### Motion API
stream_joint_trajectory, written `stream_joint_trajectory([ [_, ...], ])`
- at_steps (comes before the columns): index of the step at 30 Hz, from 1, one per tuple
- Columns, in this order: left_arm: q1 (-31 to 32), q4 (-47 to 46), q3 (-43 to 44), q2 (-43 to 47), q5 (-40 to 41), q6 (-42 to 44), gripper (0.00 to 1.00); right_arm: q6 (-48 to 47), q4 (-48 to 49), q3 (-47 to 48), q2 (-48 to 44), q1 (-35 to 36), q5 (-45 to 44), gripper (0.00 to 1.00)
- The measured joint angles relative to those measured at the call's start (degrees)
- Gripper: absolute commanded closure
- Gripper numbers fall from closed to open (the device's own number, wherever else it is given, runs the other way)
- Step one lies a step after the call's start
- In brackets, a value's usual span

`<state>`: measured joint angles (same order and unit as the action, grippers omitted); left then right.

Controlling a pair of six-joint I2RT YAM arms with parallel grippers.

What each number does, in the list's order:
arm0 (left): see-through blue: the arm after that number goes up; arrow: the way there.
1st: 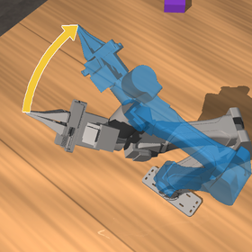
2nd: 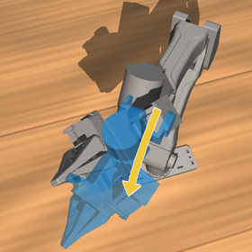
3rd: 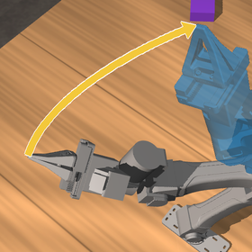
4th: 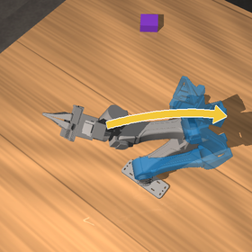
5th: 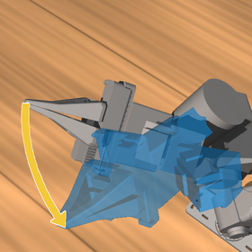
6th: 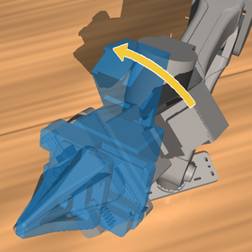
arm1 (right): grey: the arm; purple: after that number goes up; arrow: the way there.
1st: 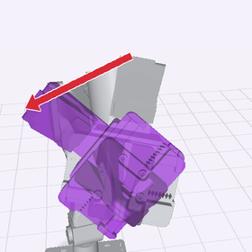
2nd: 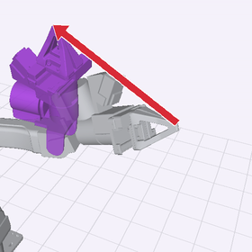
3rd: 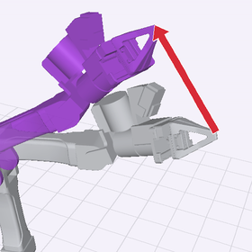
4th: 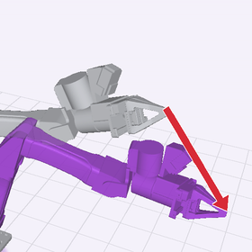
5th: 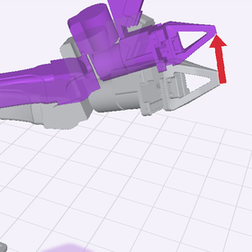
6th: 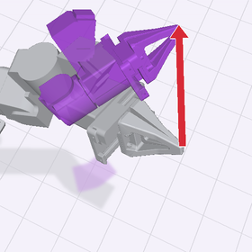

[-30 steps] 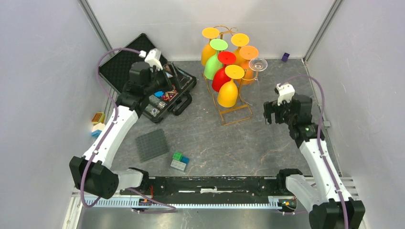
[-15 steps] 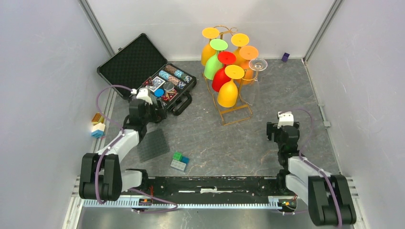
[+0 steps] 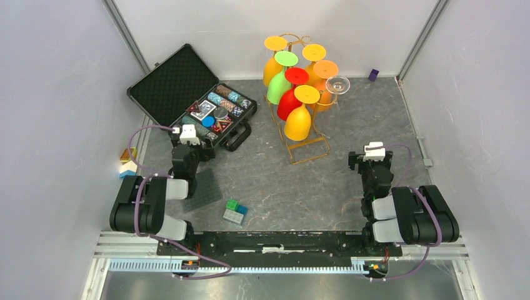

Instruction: Place the wine glass upside down on the wine glass rack

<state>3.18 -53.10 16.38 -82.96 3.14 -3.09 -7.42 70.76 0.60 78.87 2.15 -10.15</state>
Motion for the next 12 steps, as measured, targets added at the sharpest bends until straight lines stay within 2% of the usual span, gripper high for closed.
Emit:
stream_joint_trajectory([
  [5, -0.11, -1.07, -0.26, -0.44, -0.04, 0.04, 0.00, -0.57, 4.81, -0.02, -0.02, 0.04, 1.11, 0.02],
  [12, -0.11, -2.84, -1.03, -0.81, -0.76, 0.74, 0.00, -0.96, 5.55, -0.02, -0.02, 0.07, 1.57, 0.02],
])
